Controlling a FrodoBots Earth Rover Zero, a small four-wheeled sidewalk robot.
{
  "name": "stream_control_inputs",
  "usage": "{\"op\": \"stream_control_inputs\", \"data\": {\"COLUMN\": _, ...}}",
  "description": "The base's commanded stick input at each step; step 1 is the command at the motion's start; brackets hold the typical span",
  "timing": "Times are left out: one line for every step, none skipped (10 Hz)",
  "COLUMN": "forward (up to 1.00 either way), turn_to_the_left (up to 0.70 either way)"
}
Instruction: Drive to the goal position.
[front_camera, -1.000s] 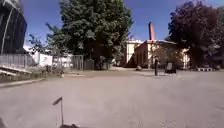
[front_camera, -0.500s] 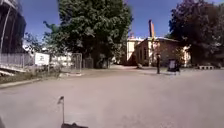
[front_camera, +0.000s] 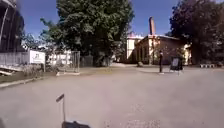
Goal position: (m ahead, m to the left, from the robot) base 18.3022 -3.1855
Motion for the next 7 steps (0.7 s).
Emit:
{"op": "stream_control_inputs", "data": {"forward": 0.6, "turn_to_the_left": 0.0}}
{"op": "stream_control_inputs", "data": {"forward": 0.6, "turn_to_the_left": 0.0}}
{"op": "stream_control_inputs", "data": {"forward": 0.6, "turn_to_the_left": 0.0}}
{"op": "stream_control_inputs", "data": {"forward": 0.6, "turn_to_the_left": 0.0}}
{"op": "stream_control_inputs", "data": {"forward": 0.6, "turn_to_the_left": 0.0}}
{"op": "stream_control_inputs", "data": {"forward": 0.6, "turn_to_the_left": 0.0}}
{"op": "stream_control_inputs", "data": {"forward": 0.6, "turn_to_the_left": 0.0}}
